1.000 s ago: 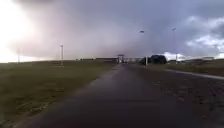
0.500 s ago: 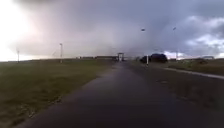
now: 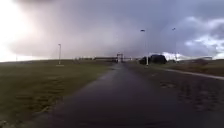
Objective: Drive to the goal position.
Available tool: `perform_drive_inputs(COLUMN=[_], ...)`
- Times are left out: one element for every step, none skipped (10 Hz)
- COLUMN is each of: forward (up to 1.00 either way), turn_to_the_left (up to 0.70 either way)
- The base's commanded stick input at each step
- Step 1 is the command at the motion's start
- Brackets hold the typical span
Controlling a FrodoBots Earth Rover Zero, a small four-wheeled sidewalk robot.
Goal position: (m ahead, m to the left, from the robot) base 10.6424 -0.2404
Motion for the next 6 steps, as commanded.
perform_drive_inputs(forward=[0.70, 0.70, 0.70, 0.70, 0.70, 0.70], turn_to_the_left=[-0.14, -0.14, -0.14, -0.14, -0.14, -0.14])
